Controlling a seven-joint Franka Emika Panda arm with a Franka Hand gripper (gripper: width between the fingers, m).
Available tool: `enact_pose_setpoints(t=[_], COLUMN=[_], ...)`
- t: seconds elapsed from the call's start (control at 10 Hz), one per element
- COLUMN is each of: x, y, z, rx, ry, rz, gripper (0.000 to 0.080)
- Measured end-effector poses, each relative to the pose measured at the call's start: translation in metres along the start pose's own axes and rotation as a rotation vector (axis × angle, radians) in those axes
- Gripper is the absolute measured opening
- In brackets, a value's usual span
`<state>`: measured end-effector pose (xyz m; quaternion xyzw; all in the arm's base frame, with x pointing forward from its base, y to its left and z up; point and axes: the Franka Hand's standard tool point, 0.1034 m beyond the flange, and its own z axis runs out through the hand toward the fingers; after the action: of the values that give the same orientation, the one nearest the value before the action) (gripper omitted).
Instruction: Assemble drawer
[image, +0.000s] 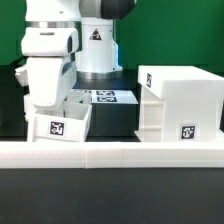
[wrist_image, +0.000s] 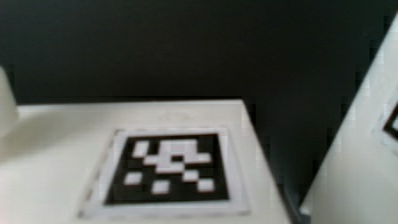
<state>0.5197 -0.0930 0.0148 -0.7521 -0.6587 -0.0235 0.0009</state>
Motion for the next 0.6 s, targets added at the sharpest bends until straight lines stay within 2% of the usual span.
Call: enact_pose_setpoints(t=[0.3,0.5,0.6], x=[0.020,0.009,0.010], y=[0.003,0.002,0.001], z=[0.000,0.001,0.002], rx=[0.002,0.004,0.005], ry=[-0.007,-0.007,-0.006], rz=[-0.036,-0.027,-0.023], gripper=[0.0041,0.0041,0.0041])
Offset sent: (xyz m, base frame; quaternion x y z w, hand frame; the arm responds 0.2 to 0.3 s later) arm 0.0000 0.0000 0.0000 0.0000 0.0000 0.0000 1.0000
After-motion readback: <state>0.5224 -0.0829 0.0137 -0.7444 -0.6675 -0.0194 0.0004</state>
